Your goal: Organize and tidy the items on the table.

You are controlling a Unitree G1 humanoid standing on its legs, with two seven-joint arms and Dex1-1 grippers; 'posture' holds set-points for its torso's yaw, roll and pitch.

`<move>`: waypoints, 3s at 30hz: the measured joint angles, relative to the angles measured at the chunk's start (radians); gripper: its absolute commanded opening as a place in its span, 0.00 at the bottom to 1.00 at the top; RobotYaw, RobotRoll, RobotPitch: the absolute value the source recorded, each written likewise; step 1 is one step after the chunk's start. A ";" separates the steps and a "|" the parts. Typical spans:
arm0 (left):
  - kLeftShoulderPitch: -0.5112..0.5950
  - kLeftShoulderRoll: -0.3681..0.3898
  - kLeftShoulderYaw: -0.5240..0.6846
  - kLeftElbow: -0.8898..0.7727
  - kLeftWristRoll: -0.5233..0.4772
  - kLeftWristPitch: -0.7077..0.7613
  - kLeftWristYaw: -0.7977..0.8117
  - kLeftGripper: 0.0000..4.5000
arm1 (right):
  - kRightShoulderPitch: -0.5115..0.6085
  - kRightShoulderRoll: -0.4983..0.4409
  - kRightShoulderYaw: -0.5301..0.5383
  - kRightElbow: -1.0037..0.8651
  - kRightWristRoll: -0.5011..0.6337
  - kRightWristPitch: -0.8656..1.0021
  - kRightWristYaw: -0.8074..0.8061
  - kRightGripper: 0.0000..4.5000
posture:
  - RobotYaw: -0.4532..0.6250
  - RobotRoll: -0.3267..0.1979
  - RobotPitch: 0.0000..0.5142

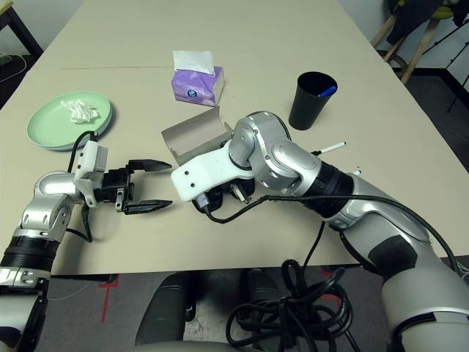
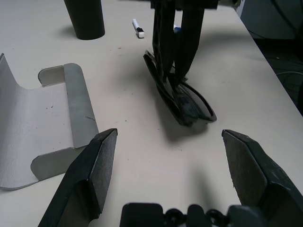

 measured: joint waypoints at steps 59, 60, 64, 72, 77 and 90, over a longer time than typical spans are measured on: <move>0.177 0.011 0.033 -0.360 0.006 0.153 0.443 1.00 | -0.297 0.260 -0.073 0.911 -0.207 -0.643 -0.424 0.11 | 0.71 0.62 0.38; 0.173 0.012 0.032 -0.359 0.006 0.153 0.443 1.00 | -0.295 0.259 -0.073 0.909 -0.207 -0.638 -0.417 0.11 | 0.71 0.62 0.38; 0.162 0.015 0.033 -0.351 0.007 0.153 0.441 1.00 | -0.278 0.245 -0.073 0.903 -0.206 -0.619 -0.394 0.11 | 0.69 0.62 0.38; 0.127 0.015 0.032 -0.339 0.008 0.151 0.431 1.00 | -0.255 0.226 -0.075 0.864 -0.206 -0.597 -0.370 0.11 | 0.69 0.62 0.37; 0.125 0.015 0.032 -0.309 0.009 0.148 0.427 1.00 | -0.252 0.222 -0.075 0.852 -0.205 -0.588 -0.356 0.27 | 0.69 0.62 0.37; 0.088 0.016 0.032 -0.261 0.022 0.131 0.408 1.00 | -0.223 0.197 -0.081 0.754 -0.194 -0.532 -0.315 0.99 | 0.63 0.62 0.30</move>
